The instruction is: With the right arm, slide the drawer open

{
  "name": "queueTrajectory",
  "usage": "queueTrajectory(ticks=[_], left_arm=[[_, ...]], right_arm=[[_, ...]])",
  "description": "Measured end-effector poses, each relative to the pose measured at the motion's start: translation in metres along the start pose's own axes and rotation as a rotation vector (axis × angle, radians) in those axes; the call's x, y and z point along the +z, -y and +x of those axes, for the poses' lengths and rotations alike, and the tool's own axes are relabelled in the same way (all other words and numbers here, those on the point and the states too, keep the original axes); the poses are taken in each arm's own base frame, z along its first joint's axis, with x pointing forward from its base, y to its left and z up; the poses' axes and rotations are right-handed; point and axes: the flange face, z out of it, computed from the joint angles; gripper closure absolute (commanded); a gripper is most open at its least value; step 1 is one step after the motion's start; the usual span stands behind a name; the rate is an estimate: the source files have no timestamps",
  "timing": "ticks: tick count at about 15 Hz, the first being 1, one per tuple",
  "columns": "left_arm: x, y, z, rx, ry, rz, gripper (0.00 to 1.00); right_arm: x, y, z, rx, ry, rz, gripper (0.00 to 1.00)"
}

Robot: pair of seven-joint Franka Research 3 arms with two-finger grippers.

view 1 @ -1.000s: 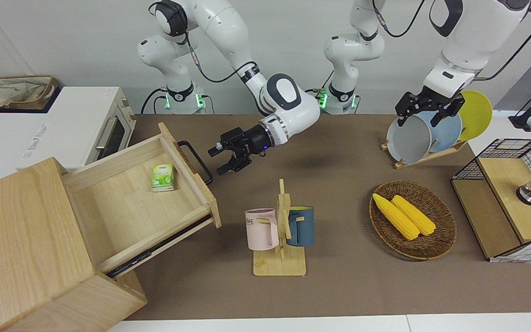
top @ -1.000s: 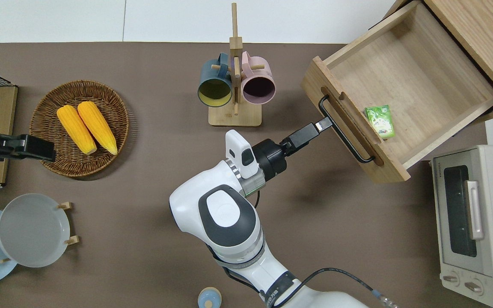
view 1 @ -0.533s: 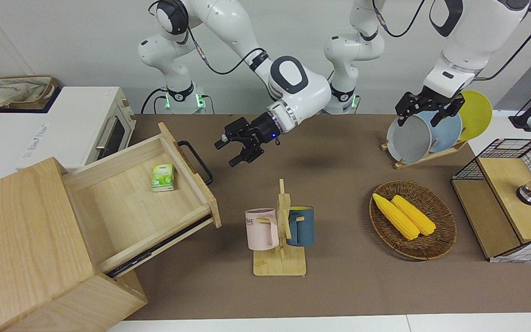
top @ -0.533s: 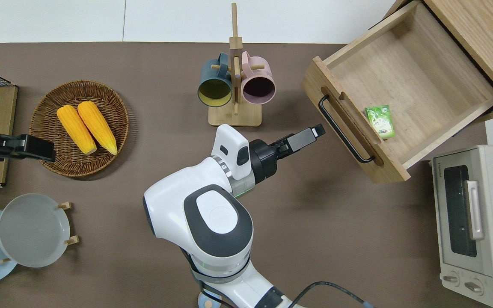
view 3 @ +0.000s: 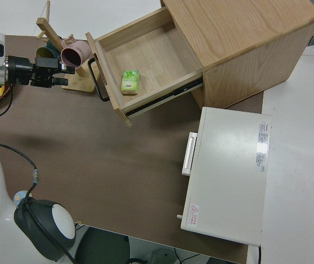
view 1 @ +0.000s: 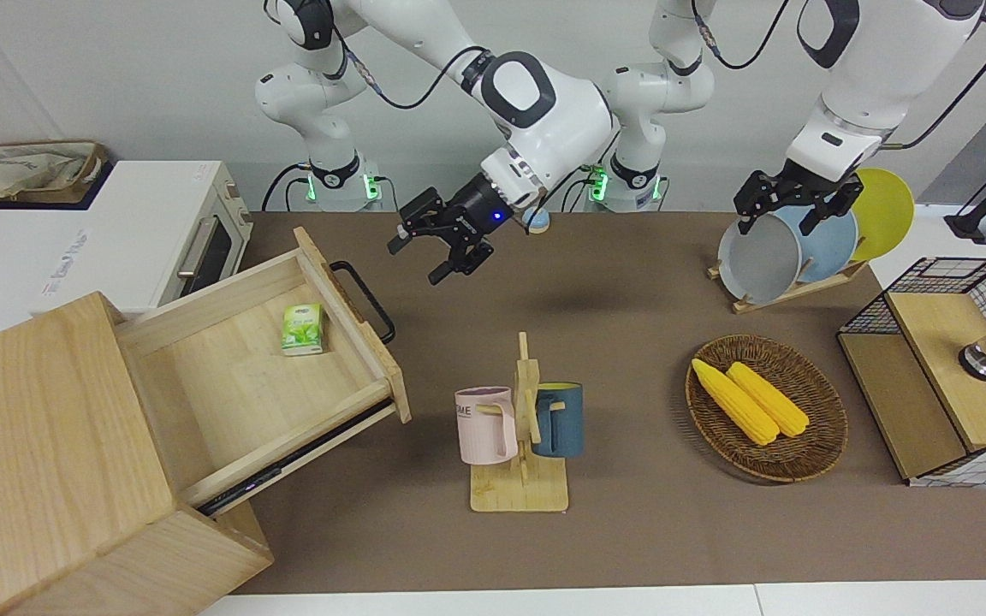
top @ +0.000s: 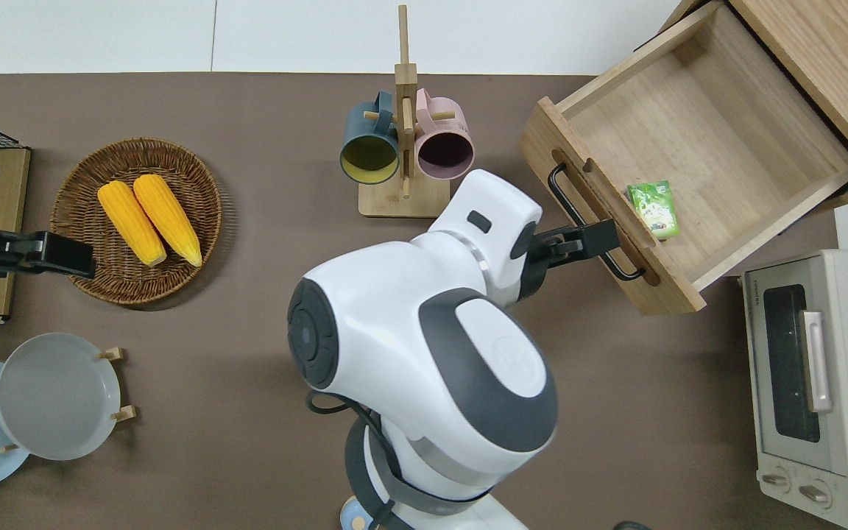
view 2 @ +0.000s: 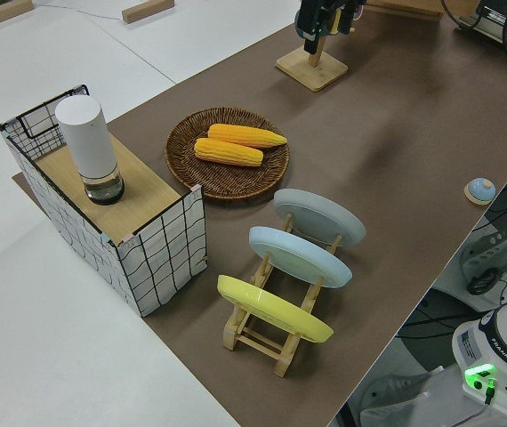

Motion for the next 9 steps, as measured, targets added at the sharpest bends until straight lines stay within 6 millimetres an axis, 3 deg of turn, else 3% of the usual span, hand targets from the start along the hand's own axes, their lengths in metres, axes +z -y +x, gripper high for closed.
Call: queueTrajectory(ticks=[5,7,9], left_arm=[[0.0,0.0,0.0,0.0,0.0,0.0,0.01],[0.0,0.0,0.0,0.0,0.0,0.0,0.01],[0.0,0.0,0.0,0.0,0.0,0.0,0.01]], right_arm=[[0.005,-0.086,0.0,0.045,0.064,0.229,0.021],[0.016,-0.134,-0.004,0.085,0.104,0.355,0.021],[0.03,-0.165,-0.007,0.127,0.143,0.46,0.021]])
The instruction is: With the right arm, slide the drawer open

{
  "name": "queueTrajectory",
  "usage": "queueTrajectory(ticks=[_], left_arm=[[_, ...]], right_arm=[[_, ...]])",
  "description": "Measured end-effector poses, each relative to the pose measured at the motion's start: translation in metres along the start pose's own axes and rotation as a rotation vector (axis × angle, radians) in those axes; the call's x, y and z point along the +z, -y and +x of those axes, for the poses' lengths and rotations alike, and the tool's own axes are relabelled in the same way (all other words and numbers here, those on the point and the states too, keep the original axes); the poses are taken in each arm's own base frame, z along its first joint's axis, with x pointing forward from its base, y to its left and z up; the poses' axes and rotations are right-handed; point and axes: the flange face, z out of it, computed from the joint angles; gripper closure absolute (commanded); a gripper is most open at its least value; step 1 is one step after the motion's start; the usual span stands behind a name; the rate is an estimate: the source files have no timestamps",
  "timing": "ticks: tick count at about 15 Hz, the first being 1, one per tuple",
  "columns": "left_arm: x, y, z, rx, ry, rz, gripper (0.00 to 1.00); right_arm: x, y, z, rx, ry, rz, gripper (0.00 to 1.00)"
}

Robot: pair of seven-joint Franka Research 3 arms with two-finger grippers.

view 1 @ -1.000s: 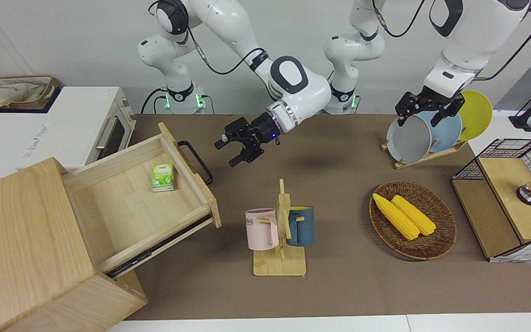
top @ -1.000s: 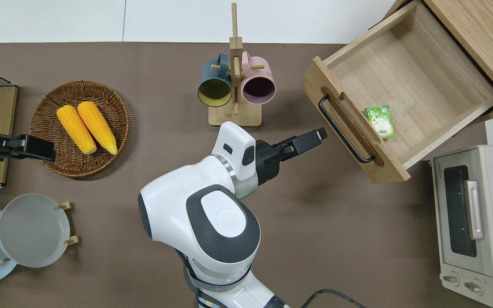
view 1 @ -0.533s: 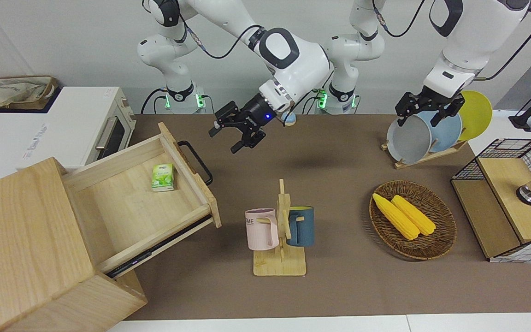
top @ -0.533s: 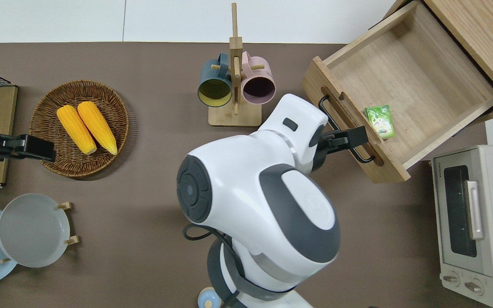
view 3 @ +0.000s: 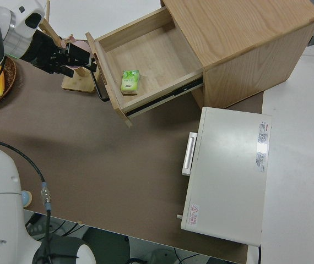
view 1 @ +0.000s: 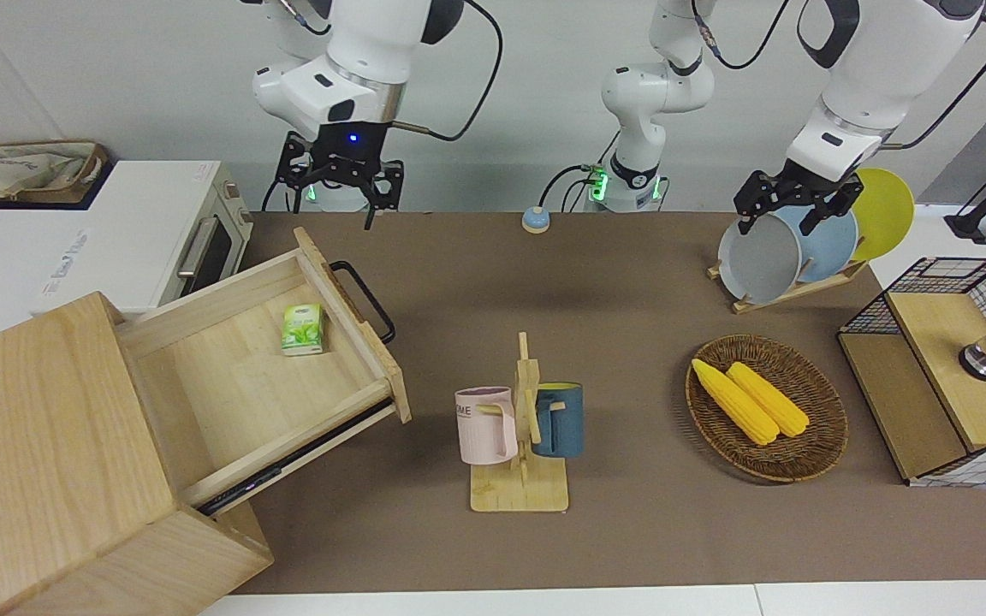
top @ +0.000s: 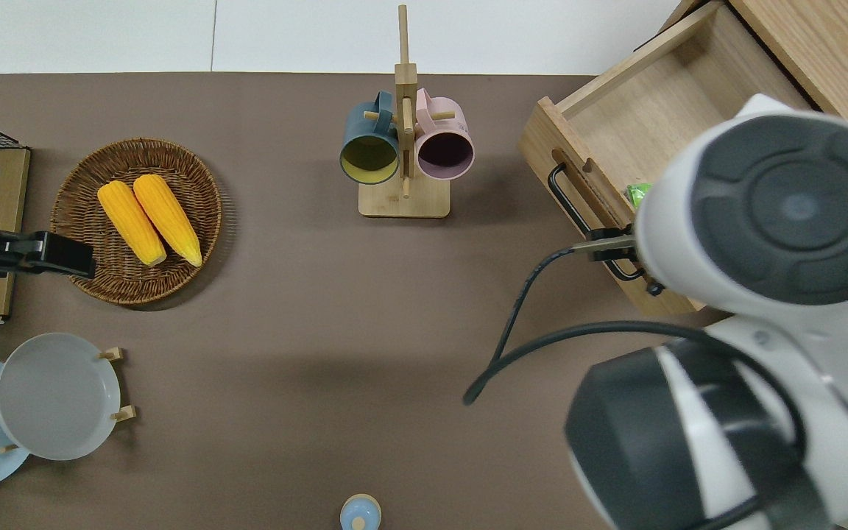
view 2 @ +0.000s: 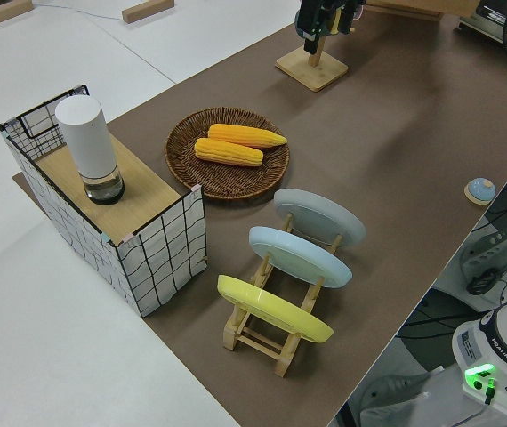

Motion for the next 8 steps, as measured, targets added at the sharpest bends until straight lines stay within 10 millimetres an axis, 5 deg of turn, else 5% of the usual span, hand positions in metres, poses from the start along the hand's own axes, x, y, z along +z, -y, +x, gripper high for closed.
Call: queueTrajectory(ticks=[4,8], left_arm=[[0.0,0.0,0.0,0.0,0.0,0.0,0.01],[0.0,0.0,0.0,0.0,0.0,0.0,0.01]], right_arm=[[0.015,-0.073,0.009,0.074,0.066,0.183,0.019],[0.035,-0.113,0.012,0.142,0.114,0.257,0.019]])
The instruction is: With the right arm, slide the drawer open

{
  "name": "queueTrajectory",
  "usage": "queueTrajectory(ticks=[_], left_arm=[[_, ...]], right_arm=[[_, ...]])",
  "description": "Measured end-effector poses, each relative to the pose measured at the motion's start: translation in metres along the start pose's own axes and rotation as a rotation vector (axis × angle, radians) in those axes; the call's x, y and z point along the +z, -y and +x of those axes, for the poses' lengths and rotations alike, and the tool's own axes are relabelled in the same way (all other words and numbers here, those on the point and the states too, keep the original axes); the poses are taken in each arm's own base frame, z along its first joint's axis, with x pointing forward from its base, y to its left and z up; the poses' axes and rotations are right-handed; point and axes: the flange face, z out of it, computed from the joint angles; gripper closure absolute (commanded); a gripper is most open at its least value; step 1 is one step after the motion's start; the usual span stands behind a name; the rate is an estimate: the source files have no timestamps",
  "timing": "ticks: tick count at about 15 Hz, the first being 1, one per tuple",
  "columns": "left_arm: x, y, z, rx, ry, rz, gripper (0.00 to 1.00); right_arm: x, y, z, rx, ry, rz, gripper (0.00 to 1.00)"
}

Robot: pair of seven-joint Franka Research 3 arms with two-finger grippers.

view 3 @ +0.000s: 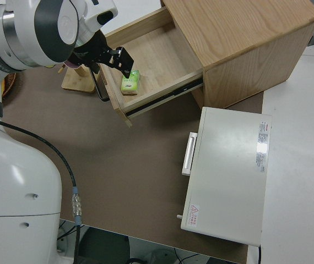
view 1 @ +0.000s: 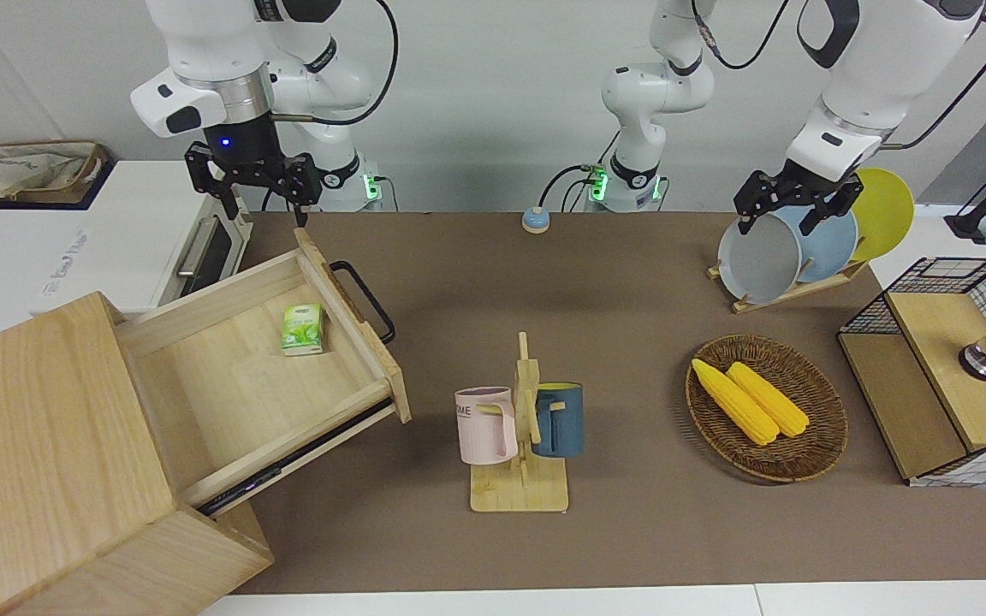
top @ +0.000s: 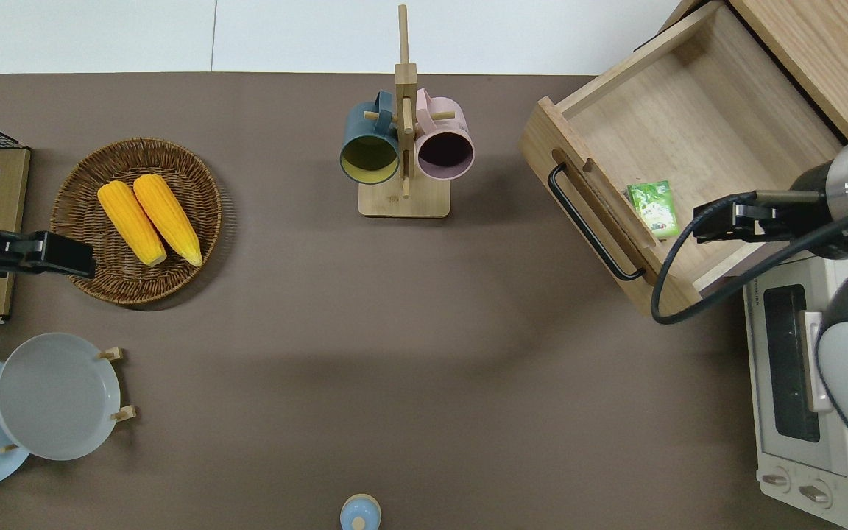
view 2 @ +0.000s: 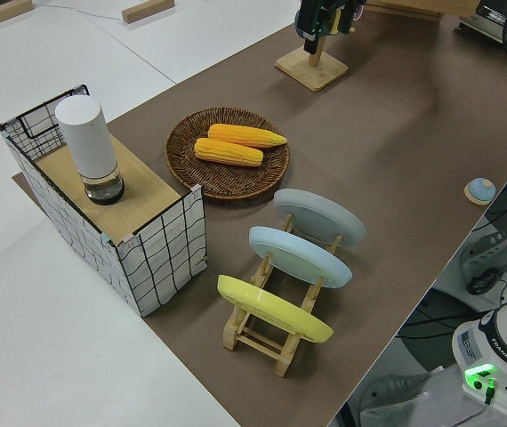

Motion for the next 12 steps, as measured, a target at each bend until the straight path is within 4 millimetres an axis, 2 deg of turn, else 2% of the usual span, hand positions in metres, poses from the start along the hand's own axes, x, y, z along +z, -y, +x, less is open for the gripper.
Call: queueTrajectory(ticks=[5,12], left_arm=[[0.0,0.0,0.0,0.0,0.0,0.0,0.01],[0.0,0.0,0.0,0.0,0.0,0.0,0.01]], right_arm=[[0.021,-0.028,0.005,-0.015,0.028,0.027,0.017],[0.043,-0.047,0.009,-0.08,0.055,0.07,0.015]])
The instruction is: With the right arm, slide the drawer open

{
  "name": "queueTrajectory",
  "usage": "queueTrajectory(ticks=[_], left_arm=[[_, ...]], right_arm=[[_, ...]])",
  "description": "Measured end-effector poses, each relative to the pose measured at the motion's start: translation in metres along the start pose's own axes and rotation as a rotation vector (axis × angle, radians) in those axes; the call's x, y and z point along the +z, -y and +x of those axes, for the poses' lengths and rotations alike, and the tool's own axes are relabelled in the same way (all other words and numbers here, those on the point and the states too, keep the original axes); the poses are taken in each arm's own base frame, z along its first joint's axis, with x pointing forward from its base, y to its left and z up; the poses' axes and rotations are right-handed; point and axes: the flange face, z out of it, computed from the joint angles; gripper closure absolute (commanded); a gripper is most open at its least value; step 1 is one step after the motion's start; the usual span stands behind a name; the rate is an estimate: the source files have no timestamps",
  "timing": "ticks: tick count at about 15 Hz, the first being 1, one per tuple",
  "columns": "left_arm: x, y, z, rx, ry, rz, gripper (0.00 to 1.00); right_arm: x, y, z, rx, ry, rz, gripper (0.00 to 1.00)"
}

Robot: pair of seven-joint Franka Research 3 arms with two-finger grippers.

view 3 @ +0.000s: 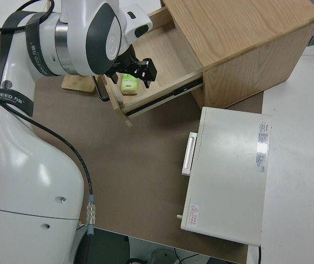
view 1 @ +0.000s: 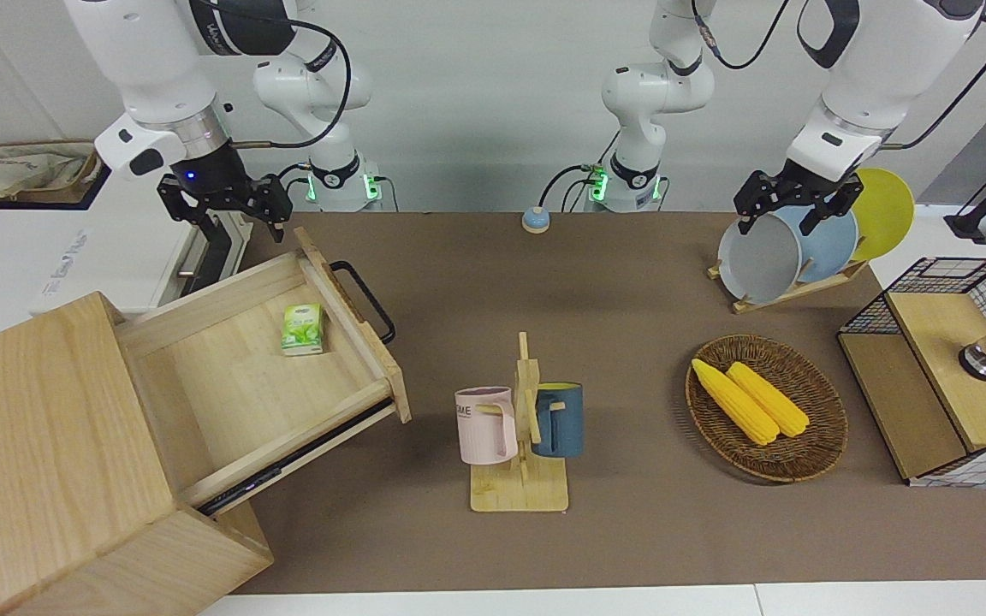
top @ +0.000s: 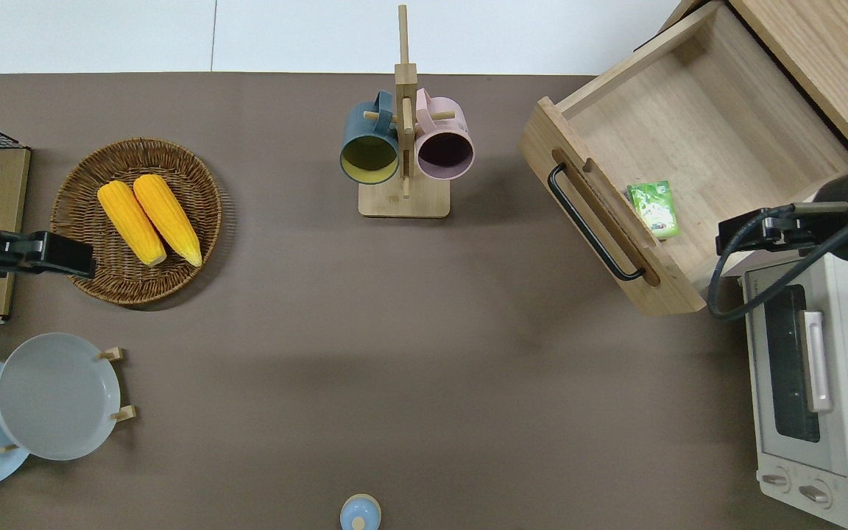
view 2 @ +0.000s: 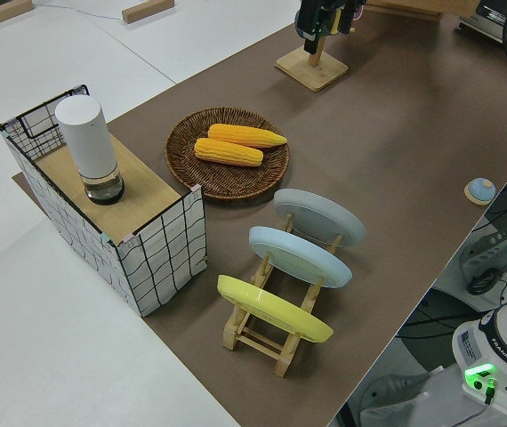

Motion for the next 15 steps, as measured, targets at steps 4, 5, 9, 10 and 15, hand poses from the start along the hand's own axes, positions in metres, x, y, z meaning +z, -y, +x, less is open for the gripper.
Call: queueTrajectory(ticks=[4,5,9,10,15], left_arm=[[0.0,0.0,0.0,0.0,0.0,0.0,0.01],[0.0,0.0,0.0,0.0,0.0,0.0,0.01],[0.0,0.0,0.0,0.0,0.0,0.0,0.01],[0.0,0.0,0.0,0.0,0.0,0.0,0.01],[0.0,0.0,0.0,0.0,0.0,0.0,0.01]], right_arm=[[0.01,-0.01,0.004,-0.017,-0.001,-0.001,0.015],[0.011,-0.012,0.005,-0.016,-0.002,-0.001,0.015],[0.011,-0.016,0.005,-0.022,-0.004,-0.032,0.015],[0.011,-0.016,0.006,-0.025,-0.004,-0.036,0.015],[0.014,-0.014,0.007,-0.11,0.0,-0.039,0.015]])
